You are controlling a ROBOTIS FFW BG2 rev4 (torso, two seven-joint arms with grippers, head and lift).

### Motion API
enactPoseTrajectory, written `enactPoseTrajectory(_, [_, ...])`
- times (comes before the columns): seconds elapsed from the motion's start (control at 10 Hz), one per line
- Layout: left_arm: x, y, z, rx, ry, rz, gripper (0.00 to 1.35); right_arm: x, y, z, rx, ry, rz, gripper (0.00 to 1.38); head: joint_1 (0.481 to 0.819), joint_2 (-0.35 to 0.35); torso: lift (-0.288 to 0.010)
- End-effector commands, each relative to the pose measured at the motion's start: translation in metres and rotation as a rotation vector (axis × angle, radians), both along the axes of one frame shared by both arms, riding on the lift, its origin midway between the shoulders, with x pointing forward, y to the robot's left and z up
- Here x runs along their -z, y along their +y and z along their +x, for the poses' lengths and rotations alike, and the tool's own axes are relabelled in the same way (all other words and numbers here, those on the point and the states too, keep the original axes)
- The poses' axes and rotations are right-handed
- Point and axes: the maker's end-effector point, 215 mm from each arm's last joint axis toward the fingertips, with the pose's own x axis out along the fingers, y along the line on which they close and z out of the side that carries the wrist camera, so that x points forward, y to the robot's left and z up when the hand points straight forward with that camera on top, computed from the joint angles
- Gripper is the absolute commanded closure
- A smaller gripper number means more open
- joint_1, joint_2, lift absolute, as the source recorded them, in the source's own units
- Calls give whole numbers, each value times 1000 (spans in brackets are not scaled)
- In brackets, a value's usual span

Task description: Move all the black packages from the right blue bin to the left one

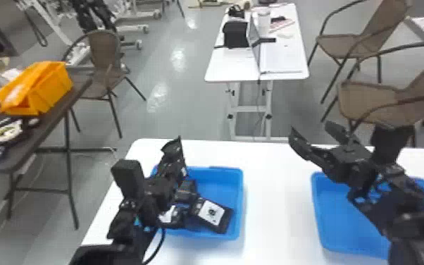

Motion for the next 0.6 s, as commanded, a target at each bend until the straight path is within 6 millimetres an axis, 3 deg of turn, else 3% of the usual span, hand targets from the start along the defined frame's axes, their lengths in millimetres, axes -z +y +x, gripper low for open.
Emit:
enactPoseTrajectory(0.0, [15, -3, -3, 9, 8, 66, 1214, 12, -23, -11, 39, 17, -7, 167, 695, 151, 0])
enactPoseTrajectory(0.3, [42, -16, -2, 34, 51, 78, 1167, 22, -40, -20, 69, 27, -18, 159, 695, 110, 0])
enactPoseTrajectory(0.5, [33, -12, -3, 12, 7, -11, 180, 21, -49, -21, 85, 21, -20, 167, 695, 92, 0])
